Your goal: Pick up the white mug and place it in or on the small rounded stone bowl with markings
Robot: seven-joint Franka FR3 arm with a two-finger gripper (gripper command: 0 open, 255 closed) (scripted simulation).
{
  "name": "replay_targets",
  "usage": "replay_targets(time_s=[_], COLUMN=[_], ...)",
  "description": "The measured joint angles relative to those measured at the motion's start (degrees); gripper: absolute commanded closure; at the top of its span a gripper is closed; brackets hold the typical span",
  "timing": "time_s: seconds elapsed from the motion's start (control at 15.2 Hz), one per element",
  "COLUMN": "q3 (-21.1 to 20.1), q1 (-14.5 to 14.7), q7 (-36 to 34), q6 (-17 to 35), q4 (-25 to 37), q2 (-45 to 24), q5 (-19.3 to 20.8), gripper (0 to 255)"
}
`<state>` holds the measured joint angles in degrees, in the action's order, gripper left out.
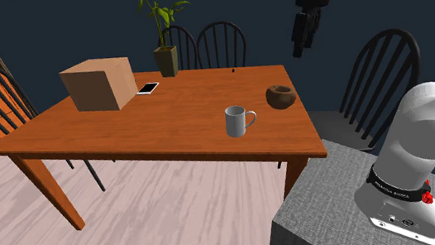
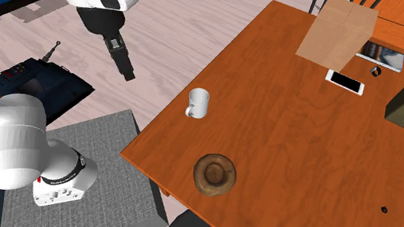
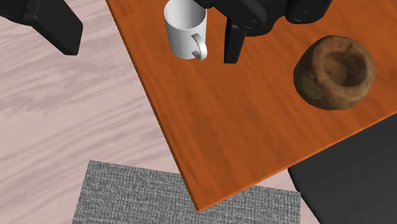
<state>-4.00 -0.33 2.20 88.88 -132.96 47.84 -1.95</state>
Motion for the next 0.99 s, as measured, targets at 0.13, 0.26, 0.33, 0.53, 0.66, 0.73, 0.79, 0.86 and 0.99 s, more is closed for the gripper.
replay_targets(time_s=[0.13,0.26,0.33,0.53,0.66,0.73,0.79,0.86,0.99], q3=[-0.05,-0.30,-0.87,-2.18,-2.67,-2.54,-2.89,-3.45,-4.36], q1=[-0.01,-0.04,0.11,0.29,0.19,0.00,0.00,0.16,0.21], q7=[0.00,-0.07,-0.57,-1.55,-1.79,-1.49,-1.77,-2.33,-3.19], q6=[0.76,3.94,5.72,11.38,15.50,17.26,19.13,20.64,24.07], q4=[-0.18,-1.52,-2.34,-3.31,-3.83,-4.11,-4.09,-4.22,-3.62], q2=[-0.60,-2.48,-3.45,-8.08,-11.65,-13.10,-14.97,-16.30,-20.31], q5=[-0.02,-0.12,-0.46,-0.99,-1.04,-0.87,-0.92,-1.08,-1.07], gripper=[0,0,0,0,0,0,0,0,0])
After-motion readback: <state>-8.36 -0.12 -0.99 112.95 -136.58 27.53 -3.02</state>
